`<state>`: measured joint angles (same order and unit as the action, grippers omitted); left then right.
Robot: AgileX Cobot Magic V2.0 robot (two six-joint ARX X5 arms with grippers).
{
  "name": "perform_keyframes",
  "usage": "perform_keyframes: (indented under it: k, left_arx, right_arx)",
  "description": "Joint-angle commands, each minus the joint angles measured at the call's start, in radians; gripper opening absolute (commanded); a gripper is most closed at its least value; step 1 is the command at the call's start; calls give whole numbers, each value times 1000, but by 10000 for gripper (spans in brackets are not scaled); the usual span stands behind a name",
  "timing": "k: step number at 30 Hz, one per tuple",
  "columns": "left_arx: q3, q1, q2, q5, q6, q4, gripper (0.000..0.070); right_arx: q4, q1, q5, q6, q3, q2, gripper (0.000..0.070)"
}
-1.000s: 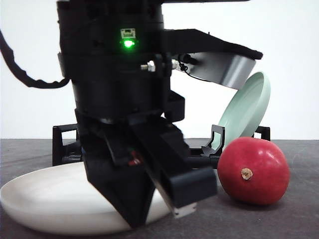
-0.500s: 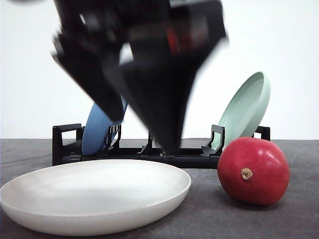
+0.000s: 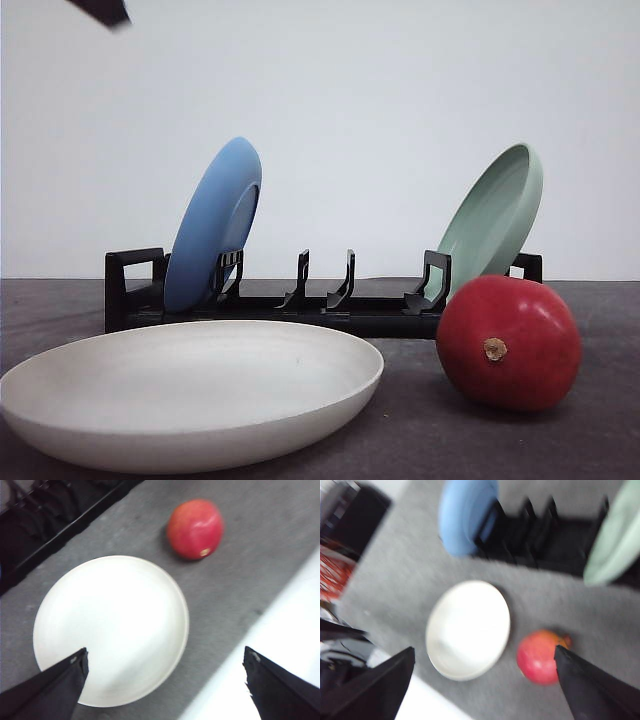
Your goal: Place pomegranate in white plate
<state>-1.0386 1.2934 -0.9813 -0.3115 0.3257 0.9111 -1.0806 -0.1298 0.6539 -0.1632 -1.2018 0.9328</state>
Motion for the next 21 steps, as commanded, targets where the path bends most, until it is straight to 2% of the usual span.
perform_keyframes:
  k: [1, 7, 11, 16, 21]
  left_arx:
    - [-9, 13, 36, 32, 7, 6, 603]
    - [-5, 14, 202, 94, -23, 47, 603]
    - [8, 14, 325, 106, -22, 84, 602]
    - [11, 14, 498, 165, -17, 106, 596]
    - [11, 14, 643, 184, 44, 143, 596]
  right_arx:
    - [-14, -29, -38, -14, -10, 25, 563]
    - [4, -147, -172, -79, 49, 83, 563]
    - [92, -224, -257, -170, 141, 96, 563]
    - [226, -293, -302, -281, 273, 106, 563]
    - [307, -338, -362, -370, 356, 134, 564]
